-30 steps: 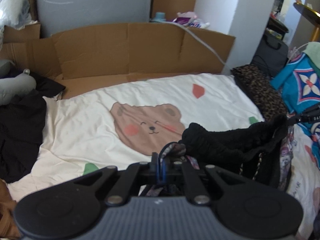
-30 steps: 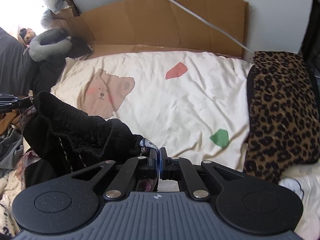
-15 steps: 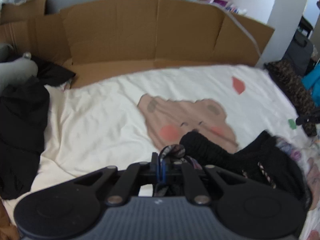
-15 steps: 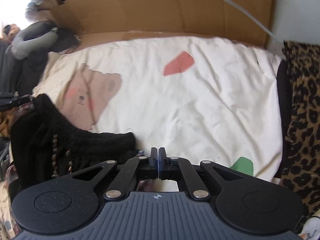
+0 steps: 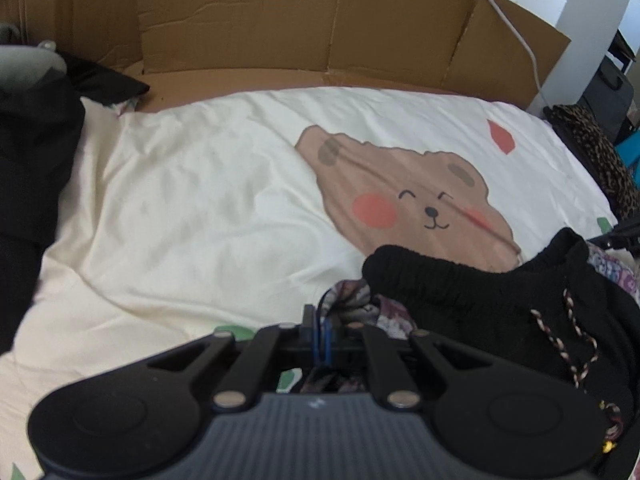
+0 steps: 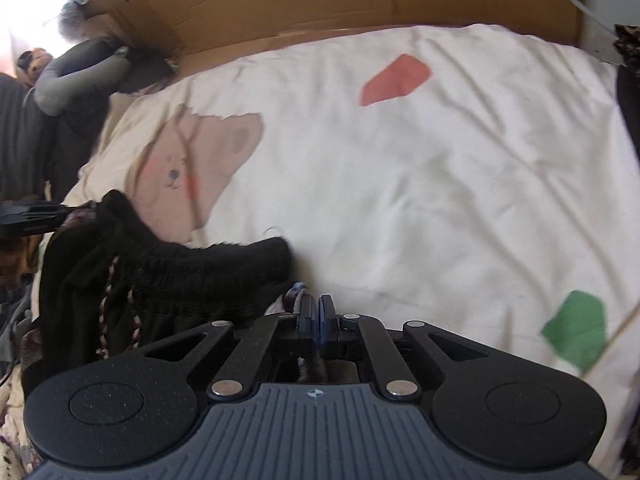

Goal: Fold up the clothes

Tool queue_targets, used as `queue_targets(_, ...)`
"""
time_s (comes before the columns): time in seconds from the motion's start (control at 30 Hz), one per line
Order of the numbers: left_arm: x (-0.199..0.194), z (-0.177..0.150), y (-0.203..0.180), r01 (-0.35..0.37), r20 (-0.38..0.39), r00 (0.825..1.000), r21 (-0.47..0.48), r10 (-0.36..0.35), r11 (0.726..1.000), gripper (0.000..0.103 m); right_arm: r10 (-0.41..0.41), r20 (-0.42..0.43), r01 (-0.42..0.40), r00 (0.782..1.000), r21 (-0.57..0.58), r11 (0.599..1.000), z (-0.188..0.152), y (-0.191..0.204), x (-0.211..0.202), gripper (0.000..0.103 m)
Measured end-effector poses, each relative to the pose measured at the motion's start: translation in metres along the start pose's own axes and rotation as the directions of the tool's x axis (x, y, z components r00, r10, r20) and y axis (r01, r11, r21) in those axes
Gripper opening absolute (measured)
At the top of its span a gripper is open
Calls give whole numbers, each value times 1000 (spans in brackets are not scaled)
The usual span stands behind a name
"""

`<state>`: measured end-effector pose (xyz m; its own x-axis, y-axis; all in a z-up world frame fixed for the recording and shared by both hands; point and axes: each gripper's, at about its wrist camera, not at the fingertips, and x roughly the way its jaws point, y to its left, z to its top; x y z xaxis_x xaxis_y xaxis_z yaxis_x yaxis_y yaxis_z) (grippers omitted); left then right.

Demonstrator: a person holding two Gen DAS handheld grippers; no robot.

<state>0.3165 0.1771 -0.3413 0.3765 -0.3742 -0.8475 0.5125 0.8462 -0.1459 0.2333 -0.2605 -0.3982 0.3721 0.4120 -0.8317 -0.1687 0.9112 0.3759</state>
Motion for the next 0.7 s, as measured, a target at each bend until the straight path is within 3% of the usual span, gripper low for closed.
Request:
queue_targets(0.27, 6, -12, 9, 30, 11, 999, -12, -30, 999, 4, 31, -4, -31, 1000, -39, 999, 5, -1, -12, 2)
queue_targets(0.47, 6, -14, 11, 40, 9, 999, -29, -40, 999, 4, 46, -41, -48, 998, -58, 997, 8, 6, 7, 2)
queue_targets(0.7, 5, -11, 10, 33, -9, 999, -15, -34, 999, 4, -6, -75, -8, 997, -175, 985, 1, 20, 16, 3)
